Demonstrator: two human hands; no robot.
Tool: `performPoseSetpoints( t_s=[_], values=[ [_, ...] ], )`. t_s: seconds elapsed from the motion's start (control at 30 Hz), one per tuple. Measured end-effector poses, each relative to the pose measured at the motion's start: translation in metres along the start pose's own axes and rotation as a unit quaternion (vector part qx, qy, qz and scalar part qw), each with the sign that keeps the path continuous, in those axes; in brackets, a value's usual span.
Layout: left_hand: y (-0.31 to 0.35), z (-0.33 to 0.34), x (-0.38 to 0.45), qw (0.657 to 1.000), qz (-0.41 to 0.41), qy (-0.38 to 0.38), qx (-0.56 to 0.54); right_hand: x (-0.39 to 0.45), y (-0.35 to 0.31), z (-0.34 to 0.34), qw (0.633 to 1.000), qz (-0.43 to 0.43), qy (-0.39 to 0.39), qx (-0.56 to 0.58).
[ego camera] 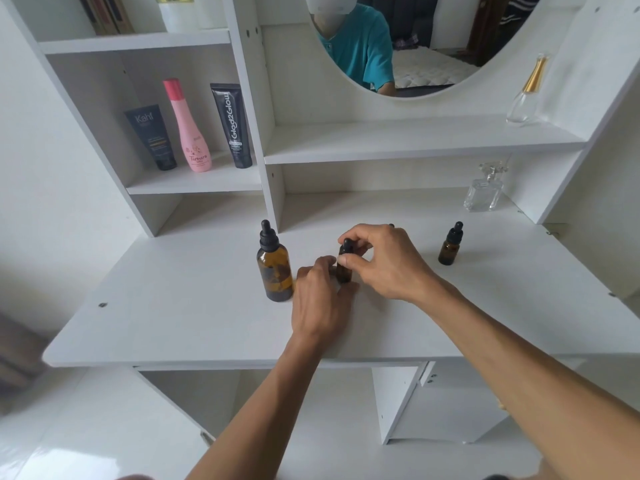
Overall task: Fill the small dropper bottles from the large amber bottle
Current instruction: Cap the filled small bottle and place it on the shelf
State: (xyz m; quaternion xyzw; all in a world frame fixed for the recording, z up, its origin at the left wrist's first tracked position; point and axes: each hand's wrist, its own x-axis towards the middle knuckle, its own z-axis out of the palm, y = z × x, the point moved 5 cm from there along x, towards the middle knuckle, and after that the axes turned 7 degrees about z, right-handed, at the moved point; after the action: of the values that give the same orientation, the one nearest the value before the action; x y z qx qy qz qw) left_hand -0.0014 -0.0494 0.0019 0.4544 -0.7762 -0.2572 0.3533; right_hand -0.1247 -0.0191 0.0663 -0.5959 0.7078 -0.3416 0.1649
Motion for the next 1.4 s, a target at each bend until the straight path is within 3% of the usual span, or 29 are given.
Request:
performPoseSetpoints(
  t_s=[0.37, 0.6, 0.97, 1.4],
  values=[
    [0.013, 0.015, 0.024, 0.984, 0.043, -0.078, 0.153, 0.034, -0.042, -0.046, 0.987, -0.040, 0.134, 0.085],
    [0.008, 0.029, 0.041, 0.967, 0.025, -0.143, 0.208, 0.096, -0.080, -0.059, 0.967, -0.092, 0.214, 0.102],
    [0.004, 0.034, 0.044, 0.959, 0.020, -0.161, 0.231, 0.170, -0.108, -0.029, 0.975, -0.103, 0.189, 0.056],
    [0.004, 0.035, 0.043, 0.958, 0.023, -0.161, 0.235, 0.179, -0.110, -0.017, 0.981, -0.089, 0.155, 0.080]
  ],
)
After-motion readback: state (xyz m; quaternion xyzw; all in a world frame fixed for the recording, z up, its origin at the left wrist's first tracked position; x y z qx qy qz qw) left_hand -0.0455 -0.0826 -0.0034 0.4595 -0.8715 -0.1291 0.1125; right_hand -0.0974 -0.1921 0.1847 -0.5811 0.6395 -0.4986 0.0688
